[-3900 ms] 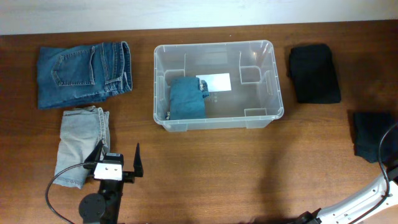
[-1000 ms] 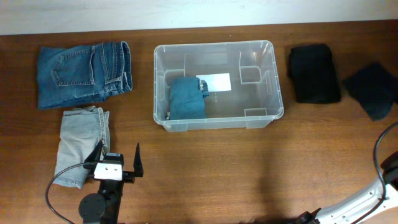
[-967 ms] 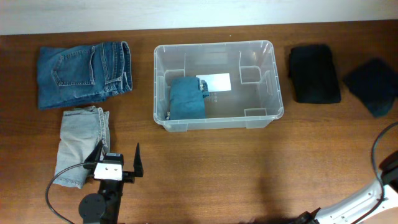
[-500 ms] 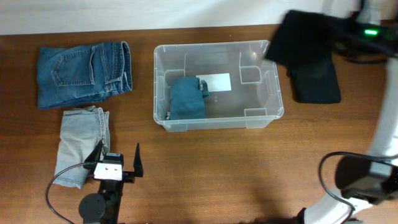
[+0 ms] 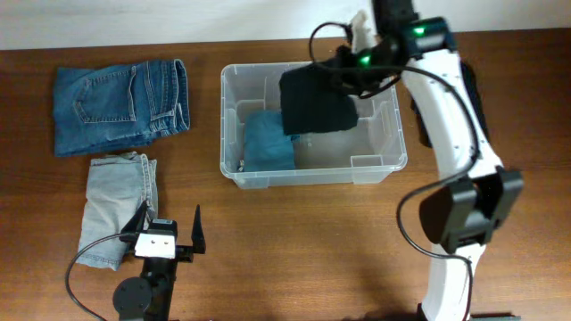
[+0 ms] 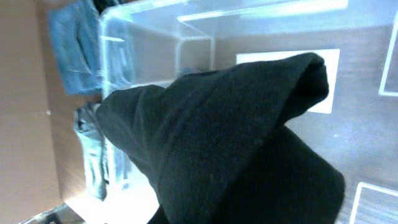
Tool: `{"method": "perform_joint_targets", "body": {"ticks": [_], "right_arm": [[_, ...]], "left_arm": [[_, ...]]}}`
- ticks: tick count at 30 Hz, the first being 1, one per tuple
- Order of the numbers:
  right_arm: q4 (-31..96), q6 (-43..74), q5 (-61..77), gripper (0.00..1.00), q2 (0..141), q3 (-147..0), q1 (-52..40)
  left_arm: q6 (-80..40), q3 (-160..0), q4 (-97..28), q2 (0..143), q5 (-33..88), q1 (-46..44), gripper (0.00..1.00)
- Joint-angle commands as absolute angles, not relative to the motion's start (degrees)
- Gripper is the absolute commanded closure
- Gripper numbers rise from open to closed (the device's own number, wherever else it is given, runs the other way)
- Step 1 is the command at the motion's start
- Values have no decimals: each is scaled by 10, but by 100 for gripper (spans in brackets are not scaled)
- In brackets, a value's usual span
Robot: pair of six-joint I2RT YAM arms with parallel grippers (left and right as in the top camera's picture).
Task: Pack container
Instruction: 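Lower the black cloth into the container beside the denim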
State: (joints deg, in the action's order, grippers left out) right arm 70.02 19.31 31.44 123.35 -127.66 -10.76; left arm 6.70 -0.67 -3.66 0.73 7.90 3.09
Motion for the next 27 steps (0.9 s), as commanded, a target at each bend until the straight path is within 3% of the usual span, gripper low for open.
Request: {"method": "perform_joint_targets", "body": {"ticks": [1, 27], "right_arm": [[702, 196, 290, 96, 1253, -1276, -105], [711, 195, 278, 96, 1365, -1268, -105]], "left_arm": [[74, -5, -39, 4, 75, 35, 1], [74, -5, -39, 4, 75, 35, 1]]}}
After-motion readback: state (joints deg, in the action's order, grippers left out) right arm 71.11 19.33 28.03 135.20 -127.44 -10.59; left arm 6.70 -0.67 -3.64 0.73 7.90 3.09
